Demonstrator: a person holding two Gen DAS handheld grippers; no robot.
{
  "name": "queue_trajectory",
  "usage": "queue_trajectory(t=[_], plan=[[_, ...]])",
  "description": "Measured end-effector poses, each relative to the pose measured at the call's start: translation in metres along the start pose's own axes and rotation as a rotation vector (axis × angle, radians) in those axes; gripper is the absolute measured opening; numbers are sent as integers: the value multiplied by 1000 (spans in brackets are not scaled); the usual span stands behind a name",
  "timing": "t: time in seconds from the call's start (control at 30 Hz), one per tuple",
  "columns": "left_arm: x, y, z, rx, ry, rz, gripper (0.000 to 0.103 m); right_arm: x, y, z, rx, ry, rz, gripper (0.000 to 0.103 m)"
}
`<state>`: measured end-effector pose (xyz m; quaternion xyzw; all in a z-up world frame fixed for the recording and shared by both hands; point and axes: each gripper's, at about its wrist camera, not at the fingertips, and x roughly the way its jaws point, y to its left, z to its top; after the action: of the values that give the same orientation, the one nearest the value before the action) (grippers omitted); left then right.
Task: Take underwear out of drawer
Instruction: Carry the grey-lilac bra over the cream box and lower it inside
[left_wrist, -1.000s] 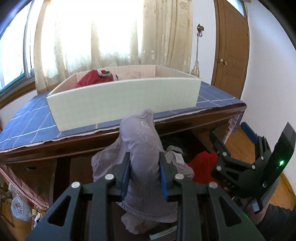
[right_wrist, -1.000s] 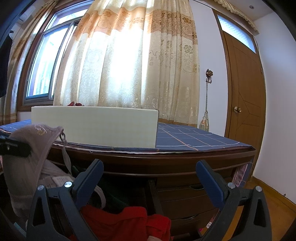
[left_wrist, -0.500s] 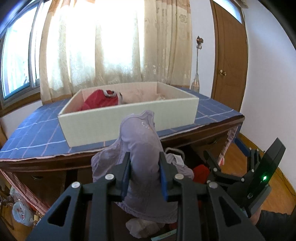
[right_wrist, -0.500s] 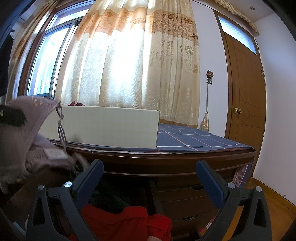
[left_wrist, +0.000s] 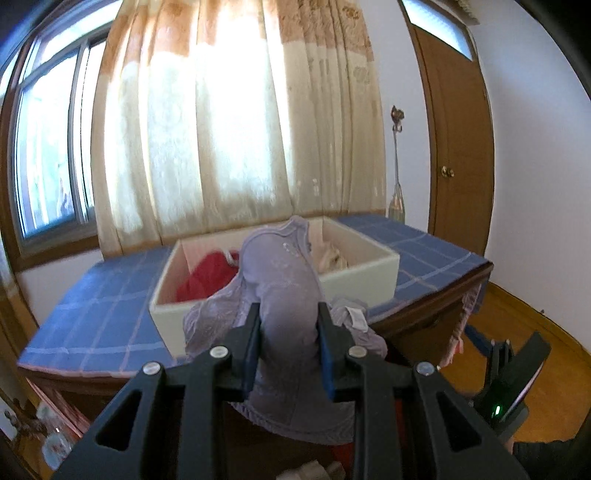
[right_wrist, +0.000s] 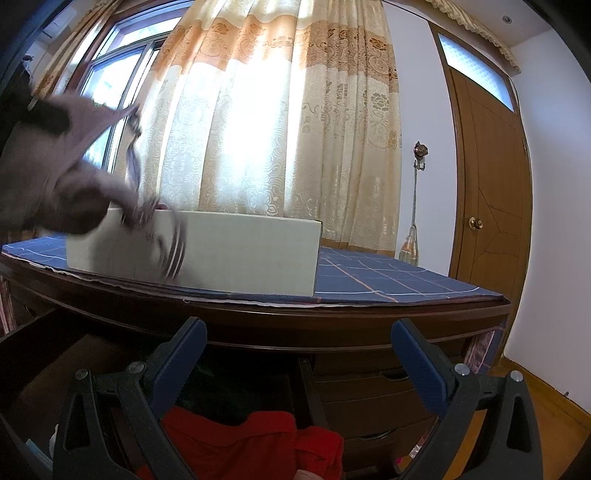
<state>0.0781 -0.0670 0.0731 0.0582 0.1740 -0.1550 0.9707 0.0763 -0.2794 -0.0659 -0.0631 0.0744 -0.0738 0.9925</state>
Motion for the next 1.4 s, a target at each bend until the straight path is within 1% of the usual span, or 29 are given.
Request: queue_trajectory(t=[0.23, 0.37, 0.53, 0.8, 0.97, 1.2, 1.4], plan=[[-1, -3, 33, 47, -72, 35, 25, 0, 0, 0, -1, -2, 1, 101], [4, -3, 47, 65, -89, 49, 25, 1, 0, 0, 0, -3, 3, 101], [13, 2, 63, 60, -96, 64, 25, 1, 0, 0, -1, -3, 3, 101], [38, 11, 99, 79, -114, 122, 25, 1, 0, 0, -1, -3, 3, 101], [52, 13, 112, 87, -107, 140, 25, 2, 0, 0, -2, -5, 4, 101], [68, 8, 121, 106, -96, 158, 25, 1, 3, 2, -8, -11, 3, 101], [98, 8, 129, 108, -52, 165, 25, 1, 4, 1, -14, -14, 3, 101]])
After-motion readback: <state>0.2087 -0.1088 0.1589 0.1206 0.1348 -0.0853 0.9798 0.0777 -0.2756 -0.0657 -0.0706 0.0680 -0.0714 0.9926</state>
